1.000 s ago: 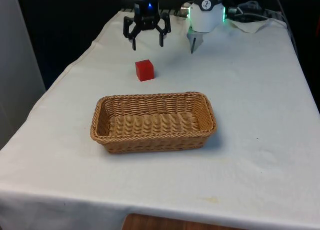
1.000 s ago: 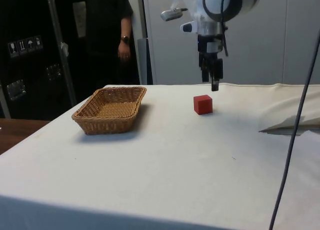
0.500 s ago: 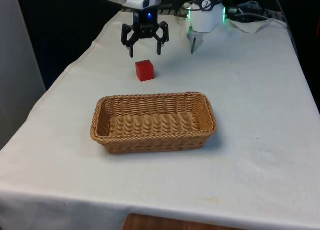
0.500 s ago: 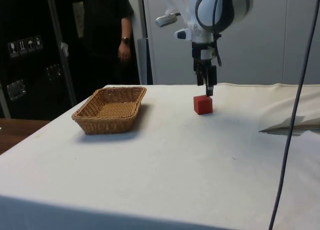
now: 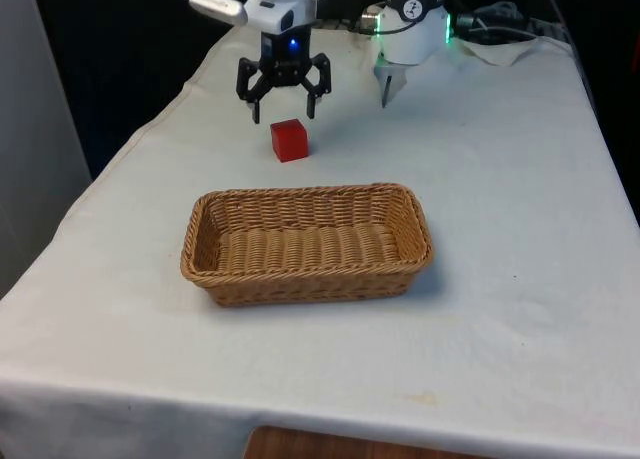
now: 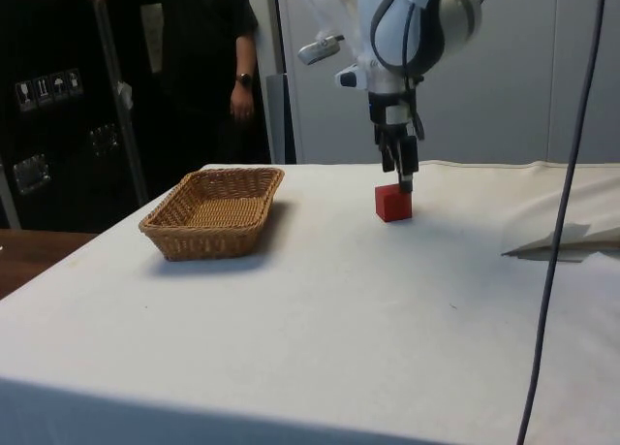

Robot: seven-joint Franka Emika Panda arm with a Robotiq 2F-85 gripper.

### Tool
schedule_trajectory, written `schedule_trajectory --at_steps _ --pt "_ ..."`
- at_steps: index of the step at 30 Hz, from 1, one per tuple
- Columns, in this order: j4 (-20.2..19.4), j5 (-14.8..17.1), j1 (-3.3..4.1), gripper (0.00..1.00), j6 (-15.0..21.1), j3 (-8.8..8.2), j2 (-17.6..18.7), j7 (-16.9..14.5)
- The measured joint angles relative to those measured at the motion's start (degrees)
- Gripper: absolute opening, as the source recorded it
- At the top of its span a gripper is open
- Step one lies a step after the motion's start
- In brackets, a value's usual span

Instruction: Pick up the cube and place it into the basket.

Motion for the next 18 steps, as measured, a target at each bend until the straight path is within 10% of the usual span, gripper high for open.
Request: schedule_trajectory --at_steps 18 --pt "1.7 2.2 -0.11 1.00 1.4 0.92 5.2 -0.2"
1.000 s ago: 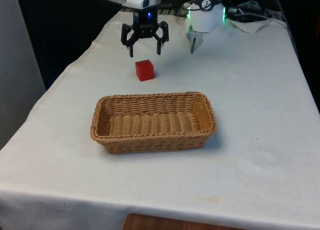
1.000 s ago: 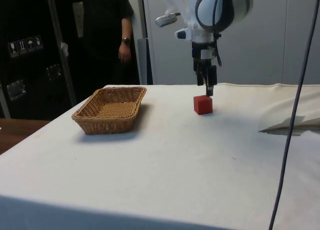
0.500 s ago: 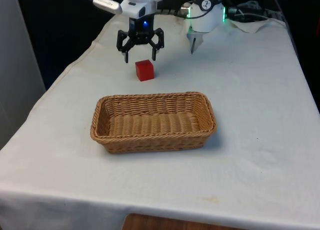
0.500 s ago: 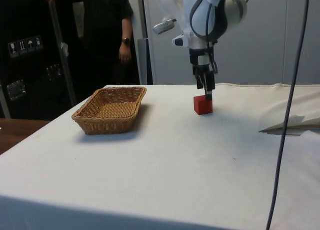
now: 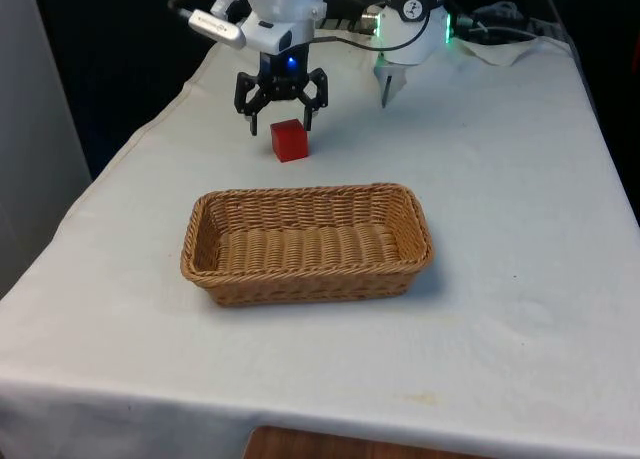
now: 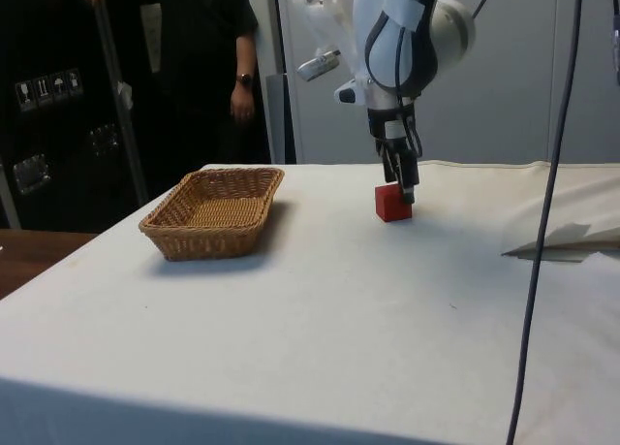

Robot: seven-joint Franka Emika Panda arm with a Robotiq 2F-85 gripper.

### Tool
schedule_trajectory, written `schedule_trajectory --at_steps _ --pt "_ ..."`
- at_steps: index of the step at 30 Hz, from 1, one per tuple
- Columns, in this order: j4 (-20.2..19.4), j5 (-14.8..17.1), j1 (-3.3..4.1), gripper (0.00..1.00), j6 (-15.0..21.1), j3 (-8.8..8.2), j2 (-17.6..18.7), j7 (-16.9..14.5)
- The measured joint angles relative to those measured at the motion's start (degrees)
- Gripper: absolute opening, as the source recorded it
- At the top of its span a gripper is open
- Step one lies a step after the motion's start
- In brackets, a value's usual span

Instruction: Pick up the cube and place it into the basket.

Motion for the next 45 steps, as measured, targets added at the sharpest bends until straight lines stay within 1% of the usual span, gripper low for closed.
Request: schedule_trajectory --at_steps 4,11,16,17,18,19,20,21,24,25,26,37,39,40,43,45 --pt "0.2 0.0 0.00 1.00 0.0 0.23 0.1 0.3" --pt "0.7 0.0 0.11 1.00 0.0 1.38 0.5 1.7" --pt "1.1 0.0 0.11 1.00 0.5 1.95 1.9 2.8" --pt "1.1 0.0 0.11 0.96 0.5 1.95 1.9 2.8" --pt "1.2 0.0 0.06 0.96 0.6 1.95 2.0 2.8" --pt "1.2 0.1 0.06 0.89 0.7 1.95 2.1 2.8" --pt "1.2 0.1 0.06 0.79 0.7 1.95 2.0 2.8" --pt "1.2 0.1 0.00 0.57 0.7 1.95 2.0 2.8" --pt "1.2 0.2 0.00 0.24 0.8 1.95 2.0 2.8" --pt "1.1 0.2 0.00 0.15 0.8 1.95 2.0 2.8" --pt "1.1 0.2 0.00 0.03 0.8 1.95 2.0 2.8" --pt "1.1 0.2 0.00 0.03 0.8 1.95 1.9 2.8" --pt "1.7 0.2 0.00 0.03 0.7 1.95 1.7 2.9" --pt "2.1 0.2 0.00 0.03 0.5 1.95 1.5 2.9" --pt "3.8 0.2 0.06 0.03 -2.5 1.89 0.1 2.9" --pt "4.2 0.2 0.06 0.03 -3.2 1.89 -0.3 2.9"
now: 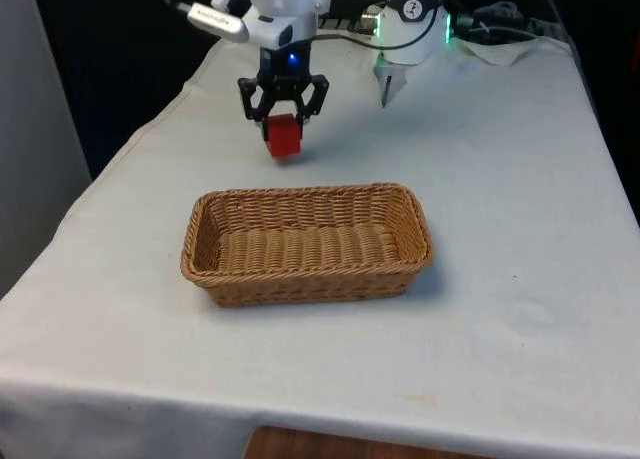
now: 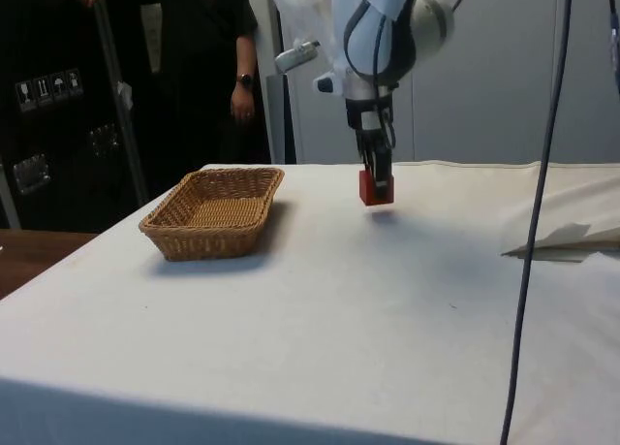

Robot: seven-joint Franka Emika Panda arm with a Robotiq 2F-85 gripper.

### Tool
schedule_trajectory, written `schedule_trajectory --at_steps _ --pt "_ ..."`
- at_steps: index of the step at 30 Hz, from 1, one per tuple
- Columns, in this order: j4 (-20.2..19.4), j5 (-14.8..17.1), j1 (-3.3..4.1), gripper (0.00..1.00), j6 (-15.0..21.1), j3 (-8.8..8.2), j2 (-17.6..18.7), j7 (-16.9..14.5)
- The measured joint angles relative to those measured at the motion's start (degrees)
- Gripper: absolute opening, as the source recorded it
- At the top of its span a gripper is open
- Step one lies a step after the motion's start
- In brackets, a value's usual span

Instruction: Pick up the cube and place it into the basket.

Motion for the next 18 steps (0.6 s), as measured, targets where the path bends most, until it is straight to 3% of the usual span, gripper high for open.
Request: schedule_trajectory --at_steps 7,18 --pt "3.2 -0.1 0.06 0.03 -4.9 -0.11 -2.5 0.1" --pt "8.3 -0.2 0.63 0.03 -10.1 0.40 -3.1 1.4"
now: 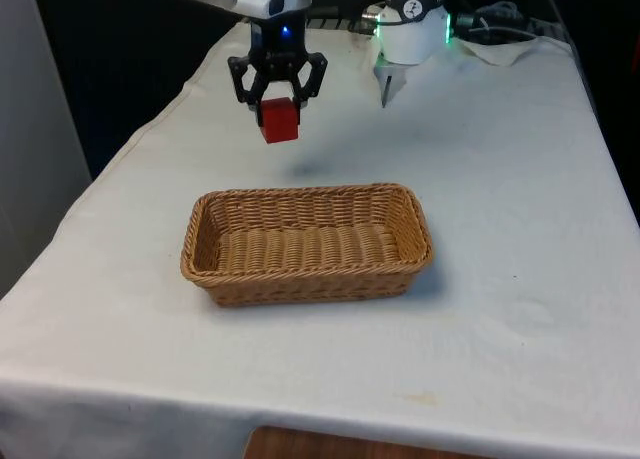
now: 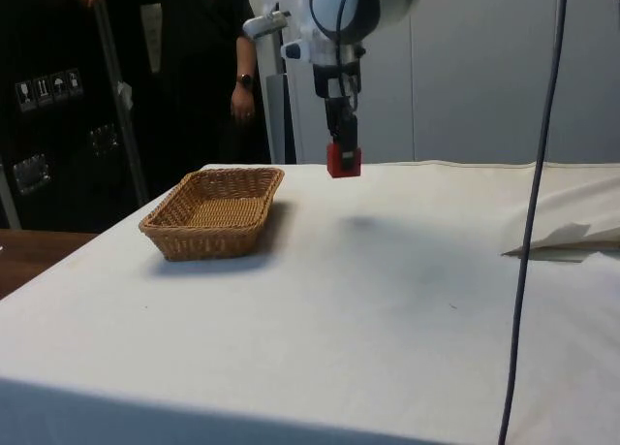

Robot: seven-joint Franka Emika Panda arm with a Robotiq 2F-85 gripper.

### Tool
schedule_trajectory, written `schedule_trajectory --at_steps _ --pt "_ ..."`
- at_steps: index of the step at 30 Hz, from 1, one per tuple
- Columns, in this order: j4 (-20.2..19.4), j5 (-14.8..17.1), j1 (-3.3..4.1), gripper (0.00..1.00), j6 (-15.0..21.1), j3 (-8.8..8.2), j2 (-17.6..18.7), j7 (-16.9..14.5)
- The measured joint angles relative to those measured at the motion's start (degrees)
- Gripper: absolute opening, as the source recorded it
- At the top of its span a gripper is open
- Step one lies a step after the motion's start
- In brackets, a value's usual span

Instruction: Pick up the cube and place it into the basket.

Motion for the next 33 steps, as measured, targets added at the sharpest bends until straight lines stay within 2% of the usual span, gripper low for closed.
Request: schedule_trajectory --at_steps 9,20,29,33 --pt "4.8 0.0 0.17 0.03 -4.0 0.74 0.3 1.2" --pt "12.1 0.3 0.23 0.03 -8.9 1.95 2.4 2.8" --pt "17.5 1.5 0.23 0.03 -11.8 2.58 4.7 3.2" --pt "18.7 2.1 0.23 0.03 -11.9 2.69 5.7 3.2"
